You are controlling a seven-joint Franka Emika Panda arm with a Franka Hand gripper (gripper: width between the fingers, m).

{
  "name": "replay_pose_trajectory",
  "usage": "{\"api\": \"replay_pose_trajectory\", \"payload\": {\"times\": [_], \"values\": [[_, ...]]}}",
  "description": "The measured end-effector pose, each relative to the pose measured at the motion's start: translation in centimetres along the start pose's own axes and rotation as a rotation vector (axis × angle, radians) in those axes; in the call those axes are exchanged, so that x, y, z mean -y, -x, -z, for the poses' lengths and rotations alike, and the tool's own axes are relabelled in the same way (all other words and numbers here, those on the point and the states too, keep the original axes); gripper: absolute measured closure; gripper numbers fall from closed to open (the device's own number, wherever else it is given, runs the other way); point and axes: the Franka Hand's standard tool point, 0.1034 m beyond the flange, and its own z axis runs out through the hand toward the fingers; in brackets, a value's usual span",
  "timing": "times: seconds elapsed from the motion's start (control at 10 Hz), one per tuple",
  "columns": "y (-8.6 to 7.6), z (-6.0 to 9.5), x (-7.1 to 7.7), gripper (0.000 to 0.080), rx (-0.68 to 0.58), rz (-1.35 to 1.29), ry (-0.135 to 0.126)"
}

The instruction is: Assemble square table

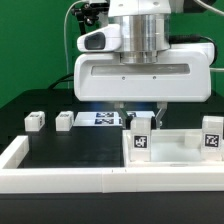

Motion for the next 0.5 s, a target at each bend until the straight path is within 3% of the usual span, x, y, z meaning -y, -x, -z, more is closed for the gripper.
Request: {"api": "replay_pose_trajectory", "payload": {"times": [0.5], "values": [[0.0,-0.01,-0.5,0.0495,-0.007,-0.28,0.007]]}}
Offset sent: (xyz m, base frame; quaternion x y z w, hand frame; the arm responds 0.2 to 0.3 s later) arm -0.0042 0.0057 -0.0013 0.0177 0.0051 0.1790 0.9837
